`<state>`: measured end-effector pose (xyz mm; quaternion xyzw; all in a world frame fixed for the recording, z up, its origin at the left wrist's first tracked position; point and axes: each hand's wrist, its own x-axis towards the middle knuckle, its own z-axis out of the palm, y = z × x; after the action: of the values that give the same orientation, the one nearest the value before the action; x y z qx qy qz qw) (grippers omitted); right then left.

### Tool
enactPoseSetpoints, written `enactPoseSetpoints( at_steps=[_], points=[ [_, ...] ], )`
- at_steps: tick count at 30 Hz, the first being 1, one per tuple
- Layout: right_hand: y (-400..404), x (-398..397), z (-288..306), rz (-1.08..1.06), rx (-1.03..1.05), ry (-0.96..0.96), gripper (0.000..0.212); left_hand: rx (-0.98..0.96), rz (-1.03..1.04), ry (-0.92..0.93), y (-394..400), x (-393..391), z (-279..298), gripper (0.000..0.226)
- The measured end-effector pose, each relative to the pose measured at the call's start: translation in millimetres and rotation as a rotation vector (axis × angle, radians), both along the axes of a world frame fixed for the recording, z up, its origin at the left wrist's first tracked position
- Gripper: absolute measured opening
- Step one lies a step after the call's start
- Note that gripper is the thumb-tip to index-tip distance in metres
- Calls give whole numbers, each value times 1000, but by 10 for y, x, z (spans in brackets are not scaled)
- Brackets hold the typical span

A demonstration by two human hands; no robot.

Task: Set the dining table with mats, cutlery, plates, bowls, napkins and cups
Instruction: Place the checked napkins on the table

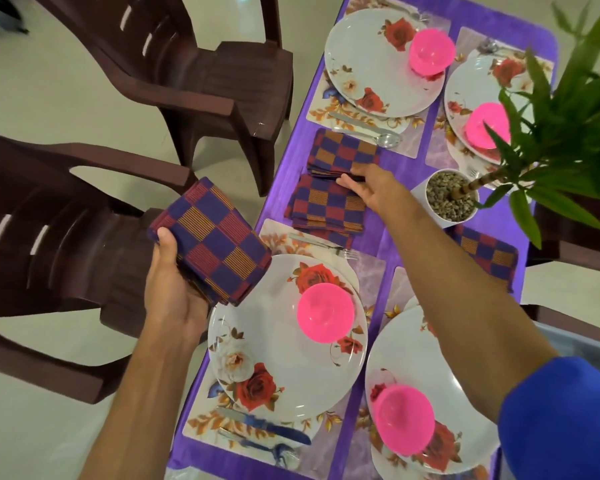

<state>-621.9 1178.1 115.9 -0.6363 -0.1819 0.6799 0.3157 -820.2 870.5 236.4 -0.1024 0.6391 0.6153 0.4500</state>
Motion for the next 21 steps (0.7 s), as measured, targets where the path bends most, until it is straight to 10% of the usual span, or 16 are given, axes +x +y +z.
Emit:
enactPoseSetpoints(
  at_steps=[16,21],
  points=[
    [-59,204,76,5,-4,-20,8,17,-17,-58,-327,376,49,46],
    [-372,289,474,335,242,-731,29,-10,-47,-93,-310,503,126,50]
  ],
)
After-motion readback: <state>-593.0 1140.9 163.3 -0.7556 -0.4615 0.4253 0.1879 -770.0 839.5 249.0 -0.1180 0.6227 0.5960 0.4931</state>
